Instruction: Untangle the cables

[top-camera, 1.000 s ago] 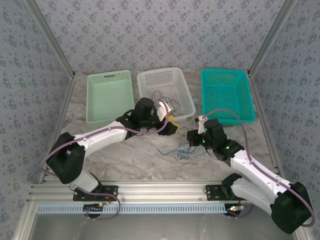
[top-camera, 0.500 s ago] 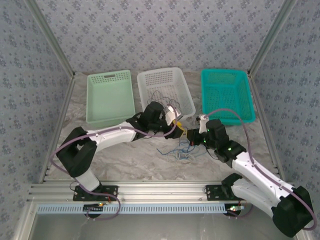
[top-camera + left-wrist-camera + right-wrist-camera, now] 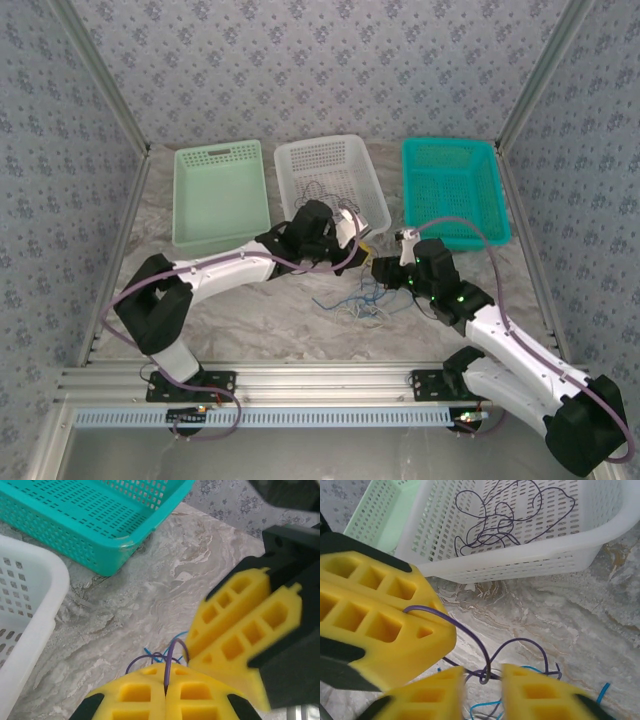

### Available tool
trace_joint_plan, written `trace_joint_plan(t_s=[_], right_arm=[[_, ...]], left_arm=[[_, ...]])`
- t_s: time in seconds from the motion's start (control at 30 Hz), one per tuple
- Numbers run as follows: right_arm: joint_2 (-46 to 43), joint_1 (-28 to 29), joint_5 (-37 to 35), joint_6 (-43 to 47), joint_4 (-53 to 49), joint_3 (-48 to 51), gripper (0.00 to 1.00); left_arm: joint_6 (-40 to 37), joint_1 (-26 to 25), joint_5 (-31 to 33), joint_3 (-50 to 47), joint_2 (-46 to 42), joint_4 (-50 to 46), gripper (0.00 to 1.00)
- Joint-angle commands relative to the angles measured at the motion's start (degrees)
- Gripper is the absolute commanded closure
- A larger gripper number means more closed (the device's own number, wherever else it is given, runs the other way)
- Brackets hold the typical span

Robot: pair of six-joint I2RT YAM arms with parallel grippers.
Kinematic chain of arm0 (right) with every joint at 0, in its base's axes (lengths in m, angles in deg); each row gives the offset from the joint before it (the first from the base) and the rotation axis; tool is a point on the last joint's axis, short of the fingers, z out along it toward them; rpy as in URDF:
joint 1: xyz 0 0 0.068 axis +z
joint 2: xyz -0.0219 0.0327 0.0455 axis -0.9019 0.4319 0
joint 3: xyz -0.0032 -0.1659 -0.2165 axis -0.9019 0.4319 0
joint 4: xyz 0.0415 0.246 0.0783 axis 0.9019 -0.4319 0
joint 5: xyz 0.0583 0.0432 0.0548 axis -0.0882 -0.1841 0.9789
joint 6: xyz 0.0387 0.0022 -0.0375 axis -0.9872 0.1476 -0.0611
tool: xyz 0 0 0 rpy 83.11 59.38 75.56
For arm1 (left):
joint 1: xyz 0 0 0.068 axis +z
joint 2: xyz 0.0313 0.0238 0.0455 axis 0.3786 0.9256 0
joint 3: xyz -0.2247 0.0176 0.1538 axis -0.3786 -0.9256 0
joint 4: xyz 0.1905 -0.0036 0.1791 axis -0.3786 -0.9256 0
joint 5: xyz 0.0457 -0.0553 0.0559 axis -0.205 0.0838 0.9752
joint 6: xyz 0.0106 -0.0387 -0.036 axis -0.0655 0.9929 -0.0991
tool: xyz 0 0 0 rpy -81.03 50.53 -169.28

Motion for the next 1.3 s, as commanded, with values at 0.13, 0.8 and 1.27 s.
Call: trace_joint_plan(t_s=[0.13,0.8,1.27], right_arm=[[-0.1,-0.1,-4.1,-1.9,6.0,0.1,0.42],[4.1,-0.2,-7.5,-3.0,13.1,3.2,0.4],[7.1,-0.8,-7.6,-2.4,14.1,1.8,0.38]], left_arm=[[3.0,-1.9,1.1,3.7,-3.3,-2.2,1.0],[9.5,-3.2,2.2,1.3,-10.7,2.6,1.0],[10.9,-3.2,0.6,1.1,-13.7,4.9,1.0]])
